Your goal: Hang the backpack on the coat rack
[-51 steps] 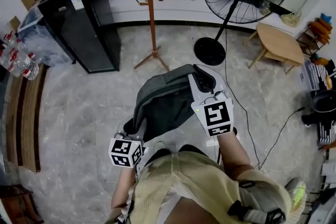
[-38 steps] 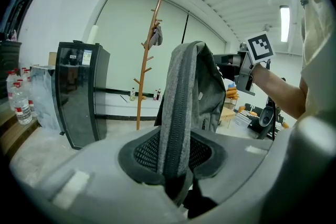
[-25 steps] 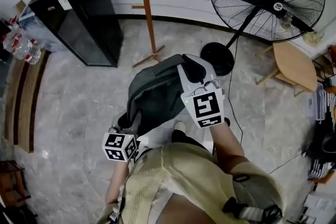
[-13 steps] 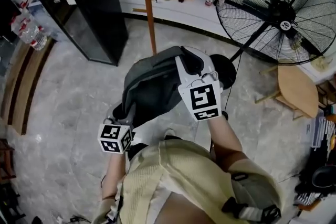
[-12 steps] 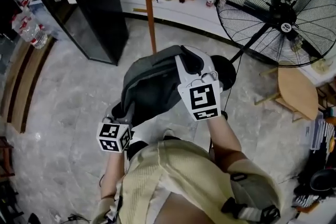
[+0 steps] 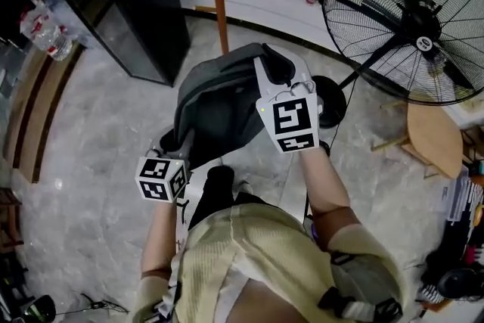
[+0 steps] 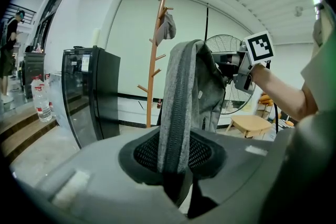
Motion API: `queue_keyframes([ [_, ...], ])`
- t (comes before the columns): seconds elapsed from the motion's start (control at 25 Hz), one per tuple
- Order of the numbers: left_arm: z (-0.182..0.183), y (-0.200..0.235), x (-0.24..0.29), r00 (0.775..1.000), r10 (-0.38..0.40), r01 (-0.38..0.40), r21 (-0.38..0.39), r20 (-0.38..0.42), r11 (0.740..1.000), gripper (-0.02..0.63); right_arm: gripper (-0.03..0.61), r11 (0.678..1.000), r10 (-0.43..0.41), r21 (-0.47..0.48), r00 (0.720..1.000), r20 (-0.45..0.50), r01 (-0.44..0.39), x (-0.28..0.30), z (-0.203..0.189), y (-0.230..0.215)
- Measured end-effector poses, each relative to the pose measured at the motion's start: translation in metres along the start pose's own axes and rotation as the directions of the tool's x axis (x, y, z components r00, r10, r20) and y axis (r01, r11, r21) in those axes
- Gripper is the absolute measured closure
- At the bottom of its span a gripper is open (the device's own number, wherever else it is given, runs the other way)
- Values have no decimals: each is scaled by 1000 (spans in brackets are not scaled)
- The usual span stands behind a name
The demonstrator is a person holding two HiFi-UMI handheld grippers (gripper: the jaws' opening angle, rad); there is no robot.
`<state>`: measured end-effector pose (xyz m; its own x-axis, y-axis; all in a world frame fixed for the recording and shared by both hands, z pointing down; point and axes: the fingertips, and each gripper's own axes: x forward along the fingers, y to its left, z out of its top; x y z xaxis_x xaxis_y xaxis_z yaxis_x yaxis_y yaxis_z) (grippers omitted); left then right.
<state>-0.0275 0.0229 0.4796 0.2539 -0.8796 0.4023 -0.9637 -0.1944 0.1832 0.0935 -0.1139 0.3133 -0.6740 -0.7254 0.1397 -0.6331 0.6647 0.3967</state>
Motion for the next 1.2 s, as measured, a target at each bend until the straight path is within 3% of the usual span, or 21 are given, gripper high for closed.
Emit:
queue_keyframes([
  [0.64,13,52,85,994,-99,96,-81,-37,992,529,526,999,-8,-37,992,-128,4,99,-31,-27],
  [1.2,45,99,144,989,-135,130,-78,-54,988,531,526,999,-32,-41,985,-171,26,178,-39,-53],
])
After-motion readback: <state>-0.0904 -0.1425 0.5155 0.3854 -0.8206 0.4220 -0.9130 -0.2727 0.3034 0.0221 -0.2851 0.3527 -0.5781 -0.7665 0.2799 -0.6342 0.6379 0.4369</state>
